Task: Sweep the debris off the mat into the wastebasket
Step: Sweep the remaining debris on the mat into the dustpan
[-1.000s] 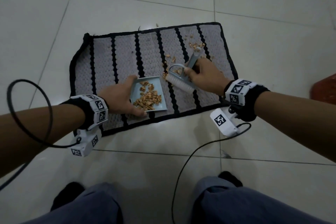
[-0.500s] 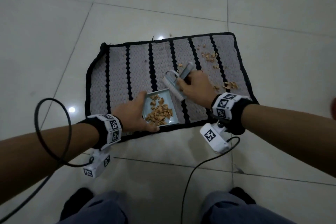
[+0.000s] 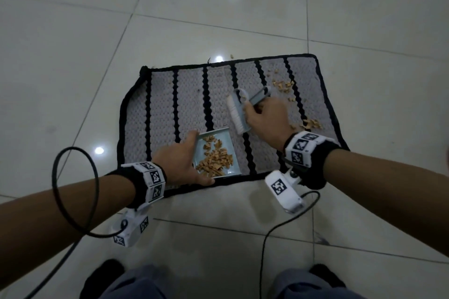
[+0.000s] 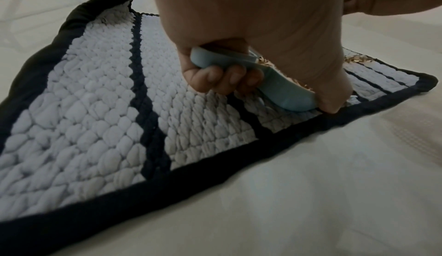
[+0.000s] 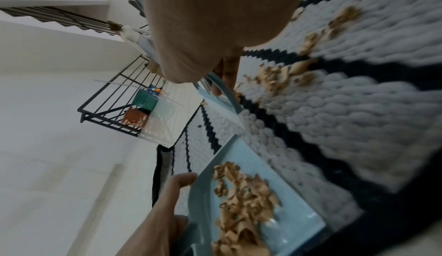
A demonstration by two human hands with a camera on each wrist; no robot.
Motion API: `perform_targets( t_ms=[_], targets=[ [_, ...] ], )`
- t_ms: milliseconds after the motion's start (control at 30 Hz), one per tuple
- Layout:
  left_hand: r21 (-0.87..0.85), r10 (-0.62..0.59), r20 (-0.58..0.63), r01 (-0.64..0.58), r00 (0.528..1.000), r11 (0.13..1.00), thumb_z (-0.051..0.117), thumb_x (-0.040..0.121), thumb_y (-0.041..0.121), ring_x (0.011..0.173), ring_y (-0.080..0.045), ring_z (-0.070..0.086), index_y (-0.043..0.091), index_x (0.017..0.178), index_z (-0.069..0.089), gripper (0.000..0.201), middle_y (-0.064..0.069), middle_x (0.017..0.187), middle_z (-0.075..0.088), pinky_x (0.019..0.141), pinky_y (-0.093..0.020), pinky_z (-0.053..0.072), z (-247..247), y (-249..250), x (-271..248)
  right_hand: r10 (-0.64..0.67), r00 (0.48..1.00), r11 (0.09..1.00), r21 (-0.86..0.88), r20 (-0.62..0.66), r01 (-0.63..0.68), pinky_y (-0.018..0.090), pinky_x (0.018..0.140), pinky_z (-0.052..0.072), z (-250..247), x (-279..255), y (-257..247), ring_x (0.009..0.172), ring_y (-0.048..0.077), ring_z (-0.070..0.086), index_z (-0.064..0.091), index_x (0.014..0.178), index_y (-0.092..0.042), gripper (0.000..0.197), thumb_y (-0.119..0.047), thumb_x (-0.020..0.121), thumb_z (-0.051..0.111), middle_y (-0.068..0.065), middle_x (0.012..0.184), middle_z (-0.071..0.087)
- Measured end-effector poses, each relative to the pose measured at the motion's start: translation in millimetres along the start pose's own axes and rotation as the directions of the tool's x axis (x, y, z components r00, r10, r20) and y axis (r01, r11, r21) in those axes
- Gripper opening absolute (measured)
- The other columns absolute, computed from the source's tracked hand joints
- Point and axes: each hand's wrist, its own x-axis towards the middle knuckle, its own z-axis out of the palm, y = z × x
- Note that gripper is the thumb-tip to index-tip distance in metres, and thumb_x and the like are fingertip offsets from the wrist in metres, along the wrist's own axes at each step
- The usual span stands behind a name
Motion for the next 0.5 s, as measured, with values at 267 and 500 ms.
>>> perform_targets(
  t_ms=[267, 500],
  targets=[
    [-0.005, 0.0, -0.005, 0.0, 1.0, 1.0, 0.078, 0.054, 0.076, 0.07, -0.019, 0.062, 0.024, 0.136, 0.013, 0.117, 0.005, 0.093, 0.062, 0.065, -0.034, 0.057, 1, -2, 0, 0.251, 0.966, 0.959, -0.118, -0.066, -0.257, 0.014, 0.032, 0.021, 0, 22, 7, 0.038, 0.007, 0.035, 0.041, 0.052, -0.012, 0.049, -0.023, 0.097, 0.054, -0.002, 0.046, 0.04],
    [-0.037, 0.014, -0.011, -0.014, 1.0, 0.999, 0.079, 0.053, 0.075, 0.067, -0.015, 0.06, 0.026, 0.131, 0.016, 0.113, 0.005, 0.091, 0.062, 0.06, -0.03, 0.053, -1, -3, 4, 0.32, 0.924, 0.942, -0.034, -0.211, -0.334, 0.019, 0.036, 0.024, -34, 1, 38, 0.038, 0.011, 0.037, 0.045, 0.058, -0.006, 0.042, -0.023, 0.095, 0.056, 0.004, 0.047, 0.042]
  ],
)
